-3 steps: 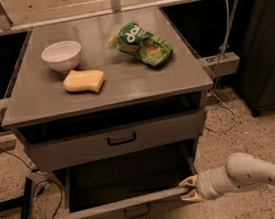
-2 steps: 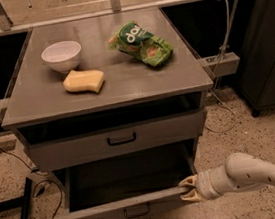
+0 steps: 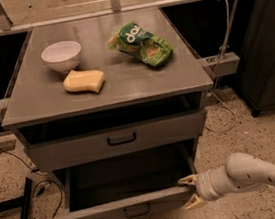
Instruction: Open middle drawer
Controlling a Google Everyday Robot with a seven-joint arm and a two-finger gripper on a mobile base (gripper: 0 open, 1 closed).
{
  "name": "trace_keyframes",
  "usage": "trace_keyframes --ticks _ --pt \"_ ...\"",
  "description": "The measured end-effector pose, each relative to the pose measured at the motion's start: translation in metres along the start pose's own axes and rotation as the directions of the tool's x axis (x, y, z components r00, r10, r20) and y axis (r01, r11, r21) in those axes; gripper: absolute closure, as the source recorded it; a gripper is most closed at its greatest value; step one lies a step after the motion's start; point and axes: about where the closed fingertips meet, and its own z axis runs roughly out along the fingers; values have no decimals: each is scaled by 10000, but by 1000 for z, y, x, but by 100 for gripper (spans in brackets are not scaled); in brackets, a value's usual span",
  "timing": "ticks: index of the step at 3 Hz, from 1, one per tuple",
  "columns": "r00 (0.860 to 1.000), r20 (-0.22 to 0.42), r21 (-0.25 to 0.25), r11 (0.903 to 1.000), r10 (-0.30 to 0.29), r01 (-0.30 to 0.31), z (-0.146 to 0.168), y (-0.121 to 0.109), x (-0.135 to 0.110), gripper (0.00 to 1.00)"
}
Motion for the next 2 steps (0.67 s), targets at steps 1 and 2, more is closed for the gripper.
trace_keyframes --ticks 1,2 --pt "9996 253 -307 9995 96 -88 3 22 12 14" --pt "9996 253 -307 9995 96 -88 1 22 10 37"
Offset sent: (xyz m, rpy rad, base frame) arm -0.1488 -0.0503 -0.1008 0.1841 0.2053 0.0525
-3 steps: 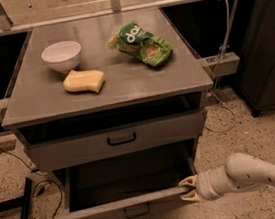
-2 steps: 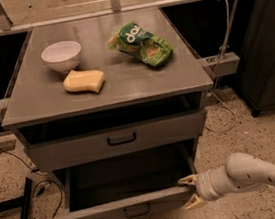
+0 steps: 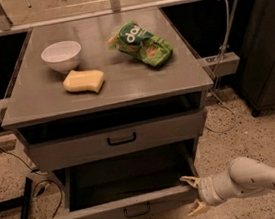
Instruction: Open middle drawer
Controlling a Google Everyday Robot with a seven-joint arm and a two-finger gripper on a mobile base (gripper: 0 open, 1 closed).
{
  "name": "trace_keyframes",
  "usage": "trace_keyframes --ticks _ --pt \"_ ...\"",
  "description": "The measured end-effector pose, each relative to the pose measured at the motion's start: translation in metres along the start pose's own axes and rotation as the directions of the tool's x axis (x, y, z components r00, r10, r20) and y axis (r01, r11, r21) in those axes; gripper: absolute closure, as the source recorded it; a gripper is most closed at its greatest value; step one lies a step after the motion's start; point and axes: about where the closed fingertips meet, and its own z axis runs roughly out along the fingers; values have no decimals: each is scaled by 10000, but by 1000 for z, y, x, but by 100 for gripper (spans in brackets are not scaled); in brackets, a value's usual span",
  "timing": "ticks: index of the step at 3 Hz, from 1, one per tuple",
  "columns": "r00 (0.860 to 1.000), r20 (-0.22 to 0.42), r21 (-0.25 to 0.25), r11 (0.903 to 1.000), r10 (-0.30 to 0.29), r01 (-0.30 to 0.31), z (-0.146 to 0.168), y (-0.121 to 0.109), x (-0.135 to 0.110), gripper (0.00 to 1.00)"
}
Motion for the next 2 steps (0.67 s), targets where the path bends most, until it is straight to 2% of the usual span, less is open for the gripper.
trace_keyframes --ticks 2 --pt "10000 2 -2 10000 0 0 -7 -1 -6 84"
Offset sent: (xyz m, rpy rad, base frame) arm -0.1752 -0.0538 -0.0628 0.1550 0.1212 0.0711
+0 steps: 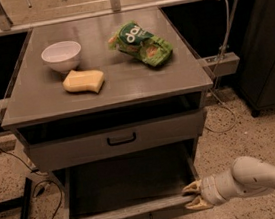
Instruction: Open middle drawer
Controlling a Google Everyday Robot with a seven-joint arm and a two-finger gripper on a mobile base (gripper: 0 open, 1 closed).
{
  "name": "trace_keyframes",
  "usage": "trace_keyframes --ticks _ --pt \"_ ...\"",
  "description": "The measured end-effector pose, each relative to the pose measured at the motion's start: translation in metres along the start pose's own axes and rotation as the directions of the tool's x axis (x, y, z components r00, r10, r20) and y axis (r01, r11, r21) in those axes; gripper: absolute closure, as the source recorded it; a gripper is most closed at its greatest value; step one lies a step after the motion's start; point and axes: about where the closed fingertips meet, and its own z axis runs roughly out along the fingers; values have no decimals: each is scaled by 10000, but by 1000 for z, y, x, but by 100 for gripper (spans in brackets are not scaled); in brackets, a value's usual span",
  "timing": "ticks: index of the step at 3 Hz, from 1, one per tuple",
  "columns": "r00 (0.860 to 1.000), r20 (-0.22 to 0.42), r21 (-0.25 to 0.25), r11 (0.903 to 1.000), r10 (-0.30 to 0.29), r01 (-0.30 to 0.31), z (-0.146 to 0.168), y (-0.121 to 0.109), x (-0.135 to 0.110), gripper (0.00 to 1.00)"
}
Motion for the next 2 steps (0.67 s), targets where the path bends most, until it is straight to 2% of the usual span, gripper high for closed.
trace_keyframes --ticks 1,2 --pt "10000 0 -1 10000 -1 1 -2 0 -2 100" --pt "9992 248 -208 9993 -307 312 -3 22 -9 100"
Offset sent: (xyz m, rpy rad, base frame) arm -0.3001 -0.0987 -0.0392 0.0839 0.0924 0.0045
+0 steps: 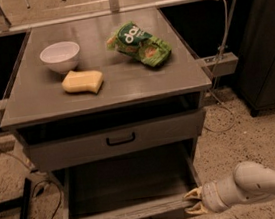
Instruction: Open middle drawer
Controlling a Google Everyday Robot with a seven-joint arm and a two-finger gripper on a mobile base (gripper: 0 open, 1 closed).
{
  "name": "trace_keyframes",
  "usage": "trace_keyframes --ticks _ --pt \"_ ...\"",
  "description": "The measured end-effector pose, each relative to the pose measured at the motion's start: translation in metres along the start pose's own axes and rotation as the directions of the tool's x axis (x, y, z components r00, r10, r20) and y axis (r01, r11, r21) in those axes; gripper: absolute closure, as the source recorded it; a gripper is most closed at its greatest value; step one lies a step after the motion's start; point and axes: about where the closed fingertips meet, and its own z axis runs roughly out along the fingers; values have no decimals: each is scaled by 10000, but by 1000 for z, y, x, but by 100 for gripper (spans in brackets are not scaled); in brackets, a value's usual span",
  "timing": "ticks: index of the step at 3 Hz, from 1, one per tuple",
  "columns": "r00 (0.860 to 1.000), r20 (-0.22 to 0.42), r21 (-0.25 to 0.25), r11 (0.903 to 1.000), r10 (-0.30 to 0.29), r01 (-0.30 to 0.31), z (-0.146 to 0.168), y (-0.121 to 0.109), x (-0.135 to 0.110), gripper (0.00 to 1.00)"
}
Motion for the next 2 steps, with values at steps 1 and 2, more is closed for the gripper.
trace_keyframes --ticks 1,2 --pt "10000 0 -1 10000 0 0 0 0 0 81" --pt "10000 0 -1 10000 0 0 0 0 0 59"
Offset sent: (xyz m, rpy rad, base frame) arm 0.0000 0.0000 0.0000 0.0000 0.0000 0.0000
